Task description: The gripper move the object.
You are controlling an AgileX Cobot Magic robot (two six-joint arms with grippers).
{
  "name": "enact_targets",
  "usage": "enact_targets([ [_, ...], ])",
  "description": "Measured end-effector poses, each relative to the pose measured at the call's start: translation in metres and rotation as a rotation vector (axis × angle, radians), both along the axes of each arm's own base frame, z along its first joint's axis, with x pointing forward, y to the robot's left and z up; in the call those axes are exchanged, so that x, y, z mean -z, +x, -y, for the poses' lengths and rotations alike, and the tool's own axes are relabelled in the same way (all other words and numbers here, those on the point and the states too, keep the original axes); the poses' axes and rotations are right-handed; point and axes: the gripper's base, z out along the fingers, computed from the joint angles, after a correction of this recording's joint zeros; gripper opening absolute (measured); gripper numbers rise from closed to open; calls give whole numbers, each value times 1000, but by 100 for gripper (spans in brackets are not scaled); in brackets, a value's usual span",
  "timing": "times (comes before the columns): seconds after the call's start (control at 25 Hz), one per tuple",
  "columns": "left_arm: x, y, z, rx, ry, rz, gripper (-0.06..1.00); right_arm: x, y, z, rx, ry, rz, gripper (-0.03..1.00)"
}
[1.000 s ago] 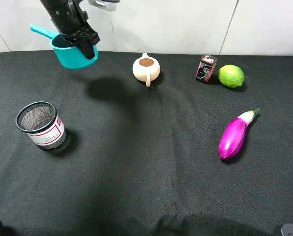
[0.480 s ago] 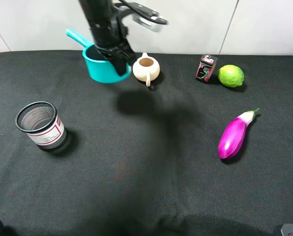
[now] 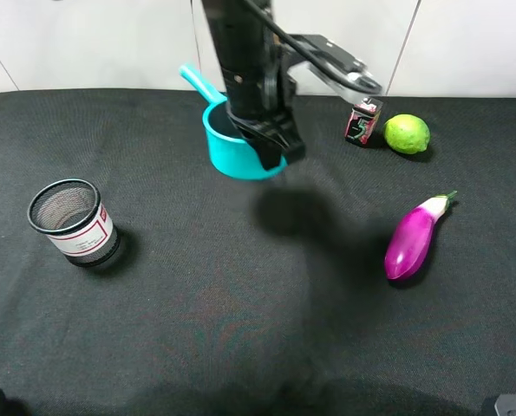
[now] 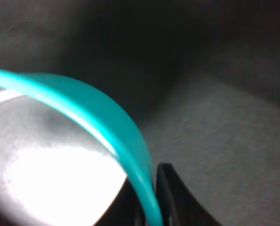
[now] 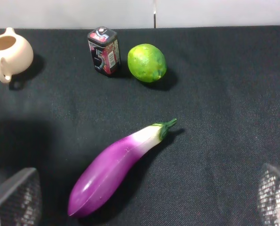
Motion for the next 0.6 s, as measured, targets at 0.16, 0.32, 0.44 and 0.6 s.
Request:
enact_targets([
  [0.16,0,-22,18,66,2,-1,2,0,0,0,0,0,0,69],
  [0.32,0,-44,35,130,2,-2,2,0,0,0,0,0,0,69],
  [0.44,0,-60,45,172,2,-2,2,0,0,0,0,0,0,69],
  [0.6,0,-78,56,224,3,0,2,0,0,0,0,0,0,69],
])
